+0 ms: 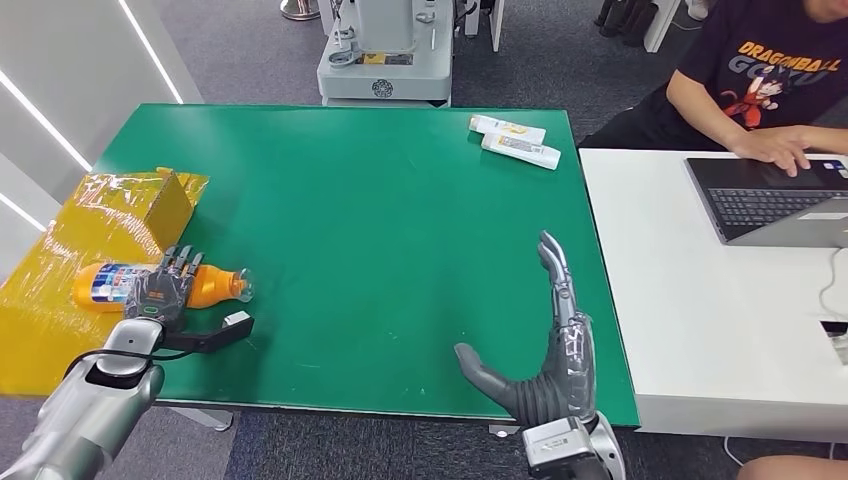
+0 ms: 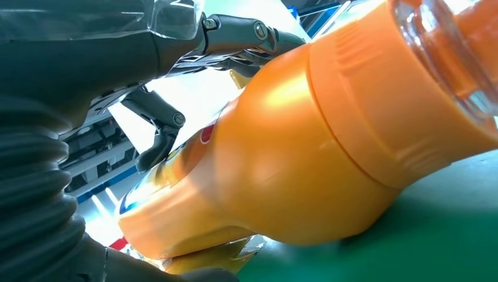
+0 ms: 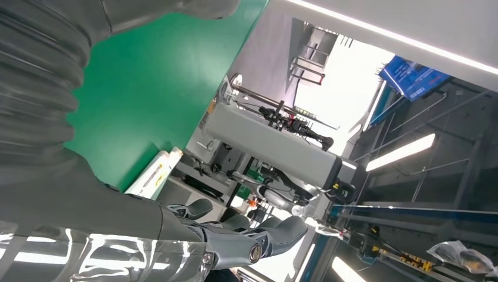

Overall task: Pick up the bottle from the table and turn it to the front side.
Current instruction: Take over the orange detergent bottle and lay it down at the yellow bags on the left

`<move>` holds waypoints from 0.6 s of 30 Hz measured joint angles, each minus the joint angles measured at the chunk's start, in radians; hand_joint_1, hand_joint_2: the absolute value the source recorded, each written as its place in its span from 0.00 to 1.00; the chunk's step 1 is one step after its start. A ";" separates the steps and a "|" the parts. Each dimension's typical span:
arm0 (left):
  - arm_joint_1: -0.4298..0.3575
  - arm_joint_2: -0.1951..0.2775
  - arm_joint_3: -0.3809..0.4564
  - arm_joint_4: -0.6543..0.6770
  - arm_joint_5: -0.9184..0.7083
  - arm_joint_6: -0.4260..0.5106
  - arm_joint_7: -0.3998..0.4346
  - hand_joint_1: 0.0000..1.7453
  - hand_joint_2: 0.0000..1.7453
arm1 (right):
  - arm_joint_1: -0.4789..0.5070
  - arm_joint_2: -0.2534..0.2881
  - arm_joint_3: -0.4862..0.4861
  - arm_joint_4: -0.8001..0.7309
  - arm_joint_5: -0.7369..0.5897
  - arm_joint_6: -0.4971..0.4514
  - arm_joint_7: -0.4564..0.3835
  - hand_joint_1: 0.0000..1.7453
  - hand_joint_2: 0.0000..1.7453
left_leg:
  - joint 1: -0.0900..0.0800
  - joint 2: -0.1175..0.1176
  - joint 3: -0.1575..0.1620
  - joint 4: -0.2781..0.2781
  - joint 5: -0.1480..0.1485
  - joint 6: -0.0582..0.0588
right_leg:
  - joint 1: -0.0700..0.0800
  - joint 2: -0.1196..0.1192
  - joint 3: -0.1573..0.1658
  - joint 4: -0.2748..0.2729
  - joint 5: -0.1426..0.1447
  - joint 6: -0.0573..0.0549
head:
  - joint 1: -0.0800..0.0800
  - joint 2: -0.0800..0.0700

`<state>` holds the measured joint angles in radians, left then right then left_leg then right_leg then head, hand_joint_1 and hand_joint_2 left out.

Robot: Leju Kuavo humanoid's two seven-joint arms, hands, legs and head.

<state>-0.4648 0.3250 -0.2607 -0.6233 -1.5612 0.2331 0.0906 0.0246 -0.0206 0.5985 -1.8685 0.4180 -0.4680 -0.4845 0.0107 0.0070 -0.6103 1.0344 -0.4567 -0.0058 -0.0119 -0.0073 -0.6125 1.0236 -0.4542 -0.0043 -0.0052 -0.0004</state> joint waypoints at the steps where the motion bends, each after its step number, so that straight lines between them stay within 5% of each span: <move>1: 0.001 0.000 0.004 0.000 0.002 0.004 0.000 0.00 1.00 | 0.000 0.000 0.000 0.000 0.001 -0.001 0.000 0.00 1.00 | 0.000 0.000 0.000 0.000 0.000 0.000 | 0.000 0.000 0.000 0.000 0.000 0.000 | 0.000 0.000; 8: 0.032 0.003 0.048 -0.034 0.032 0.013 -0.009 0.00 1.00 | 0.004 0.000 -0.001 -0.001 0.005 -0.006 -0.003 0.00 1.00 | 0.000 0.000 0.000 0.000 0.000 0.000 | 0.000 0.000 0.000 0.000 0.000 0.000 | 0.000 0.000; 18: 0.131 0.059 0.123 -0.275 0.073 0.007 -0.064 0.00 1.00 | 0.012 0.000 -0.001 -0.002 -0.003 -0.014 -0.012 0.00 1.00 | 0.000 0.000 -0.001 0.000 -0.001 -0.001 | 0.000 0.001 -0.001 0.000 0.000 0.000 | 0.000 0.000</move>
<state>-0.3336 0.3841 -0.1374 -0.8985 -1.4879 0.2400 0.0267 0.0371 -0.0206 0.5978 -1.8704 0.4150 -0.4820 -0.4969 0.0109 0.0073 -0.6109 1.0344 -0.4572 -0.0067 -0.0118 -0.0068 -0.6135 1.0236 -0.4543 -0.0045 -0.0054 -0.0004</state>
